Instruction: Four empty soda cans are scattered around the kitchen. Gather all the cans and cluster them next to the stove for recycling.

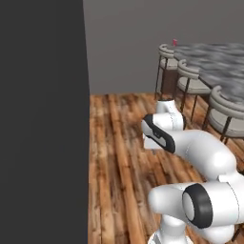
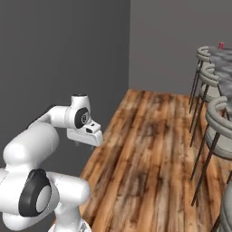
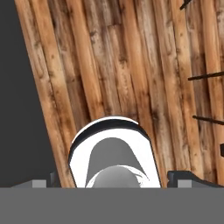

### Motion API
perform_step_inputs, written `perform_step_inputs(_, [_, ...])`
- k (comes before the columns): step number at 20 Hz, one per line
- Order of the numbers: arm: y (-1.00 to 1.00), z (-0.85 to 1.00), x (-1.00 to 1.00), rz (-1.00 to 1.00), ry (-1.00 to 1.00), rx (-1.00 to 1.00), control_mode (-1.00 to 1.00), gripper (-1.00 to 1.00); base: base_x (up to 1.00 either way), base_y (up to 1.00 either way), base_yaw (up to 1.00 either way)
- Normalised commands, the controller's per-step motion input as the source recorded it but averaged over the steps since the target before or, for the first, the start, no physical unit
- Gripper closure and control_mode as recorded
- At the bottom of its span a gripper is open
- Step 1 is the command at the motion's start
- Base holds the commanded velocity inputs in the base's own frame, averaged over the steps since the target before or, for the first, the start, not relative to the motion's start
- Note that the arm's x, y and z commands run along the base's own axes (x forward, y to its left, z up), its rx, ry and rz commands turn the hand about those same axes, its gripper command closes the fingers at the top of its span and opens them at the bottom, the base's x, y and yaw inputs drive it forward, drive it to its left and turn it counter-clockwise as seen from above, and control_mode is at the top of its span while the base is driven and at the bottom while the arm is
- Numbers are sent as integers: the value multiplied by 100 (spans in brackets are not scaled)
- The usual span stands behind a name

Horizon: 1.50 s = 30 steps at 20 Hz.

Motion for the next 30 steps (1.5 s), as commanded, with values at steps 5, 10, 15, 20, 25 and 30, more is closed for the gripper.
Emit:
perform_step_inputs(5, [0, 0, 0, 0, 0, 0, 100, -100, 100, 1, 0])
perform_step_inputs(10, [0, 0, 0, 0, 0, 0, 100, -100, 100, 12, -1])
perform_step_inputs(15, [0, 0, 0, 0, 0, 0, 100, -100, 100, 16, -4])
perform_step_inputs(20, [0, 0, 0, 0, 0, 0, 100, -100, 90, 16, -10])
perform_step_inputs(25, [0, 0, 0, 0, 0, 0, 100, -100, 87, 19, -11])
perform_step_inputs(30, [0, 0, 0, 0, 0, 0, 100, -100, 84, 21, -12])
